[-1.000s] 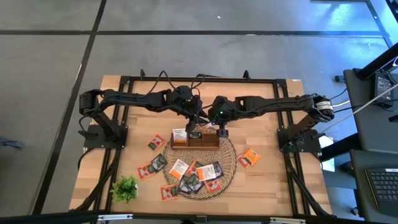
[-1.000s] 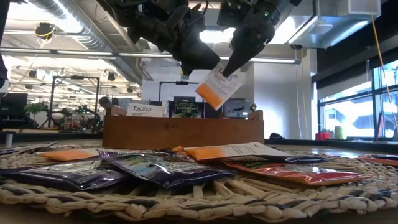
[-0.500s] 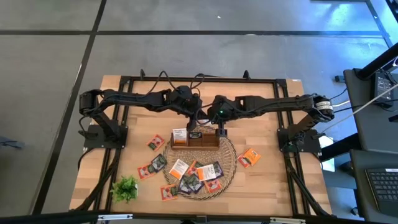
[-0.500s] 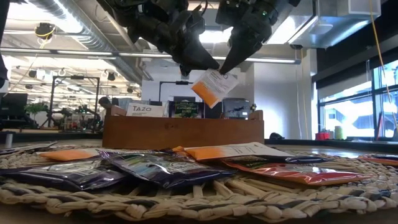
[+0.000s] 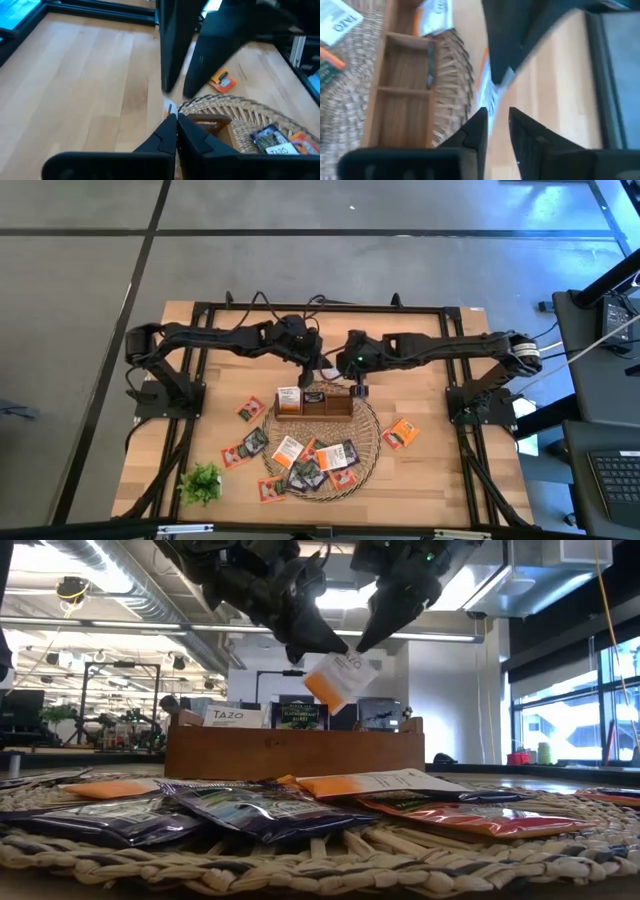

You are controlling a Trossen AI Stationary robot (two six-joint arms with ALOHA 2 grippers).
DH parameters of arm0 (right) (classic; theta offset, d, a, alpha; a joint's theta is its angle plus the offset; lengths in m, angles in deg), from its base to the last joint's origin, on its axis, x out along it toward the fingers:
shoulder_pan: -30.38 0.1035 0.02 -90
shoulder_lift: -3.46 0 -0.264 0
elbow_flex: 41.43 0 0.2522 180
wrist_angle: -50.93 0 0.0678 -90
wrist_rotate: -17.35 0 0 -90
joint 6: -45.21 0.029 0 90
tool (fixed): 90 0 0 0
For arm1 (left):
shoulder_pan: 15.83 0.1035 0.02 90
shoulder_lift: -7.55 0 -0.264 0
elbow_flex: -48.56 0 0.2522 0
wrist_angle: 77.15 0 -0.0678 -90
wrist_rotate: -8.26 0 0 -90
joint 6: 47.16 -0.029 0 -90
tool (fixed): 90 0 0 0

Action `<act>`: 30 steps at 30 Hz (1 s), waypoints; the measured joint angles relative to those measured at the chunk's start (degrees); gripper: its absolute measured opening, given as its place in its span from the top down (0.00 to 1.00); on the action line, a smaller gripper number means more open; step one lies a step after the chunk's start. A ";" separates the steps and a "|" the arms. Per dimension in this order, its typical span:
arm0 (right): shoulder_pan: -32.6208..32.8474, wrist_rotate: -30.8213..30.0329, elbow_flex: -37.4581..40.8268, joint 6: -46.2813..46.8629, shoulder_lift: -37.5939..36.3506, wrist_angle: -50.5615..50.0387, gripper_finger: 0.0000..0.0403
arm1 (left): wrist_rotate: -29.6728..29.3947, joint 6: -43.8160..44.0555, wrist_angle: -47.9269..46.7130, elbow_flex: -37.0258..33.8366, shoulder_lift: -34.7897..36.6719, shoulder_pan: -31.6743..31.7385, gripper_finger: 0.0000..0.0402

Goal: Pick & Place Tea
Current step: Put the top right white tea bag into the left slot of the wooden organizer

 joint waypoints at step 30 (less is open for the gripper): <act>-2.21 -1.03 23.26 12.14 -21.92 24.93 0.71 | -22.56 30.10 56.93 -46.53 22.80 -15.56 1.00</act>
